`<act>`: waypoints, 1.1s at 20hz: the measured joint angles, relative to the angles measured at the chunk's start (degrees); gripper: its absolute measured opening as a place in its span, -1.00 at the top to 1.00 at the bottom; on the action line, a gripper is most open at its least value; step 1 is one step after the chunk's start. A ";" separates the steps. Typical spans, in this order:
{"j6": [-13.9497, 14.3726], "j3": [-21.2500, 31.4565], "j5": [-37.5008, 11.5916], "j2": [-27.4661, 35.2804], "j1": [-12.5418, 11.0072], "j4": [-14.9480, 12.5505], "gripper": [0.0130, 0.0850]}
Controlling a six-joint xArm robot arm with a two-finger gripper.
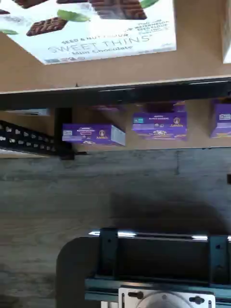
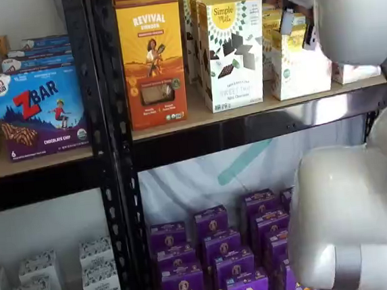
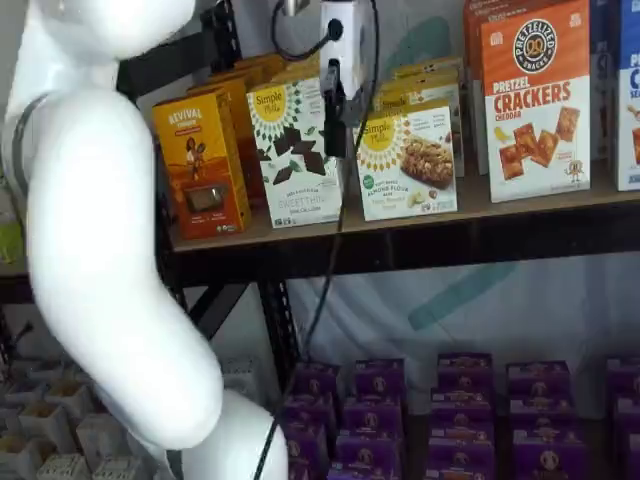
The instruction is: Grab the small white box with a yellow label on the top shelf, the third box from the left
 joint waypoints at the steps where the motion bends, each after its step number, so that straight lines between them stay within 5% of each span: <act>1: 0.19 -0.18 0.54 0.02 0.42 -0.81 -1.00; 8: 0.45 2.24 0.33 -2.77 0.23 0.23 -1.00; 12: -1.12 7.41 -7.77 -6.65 -2.64 6.64 -1.00; 16: -3.05 10.70 -15.23 -8.25 -4.00 9.60 -1.00; 22: -5.17 10.24 -20.88 -5.44 -4.10 8.54 -1.00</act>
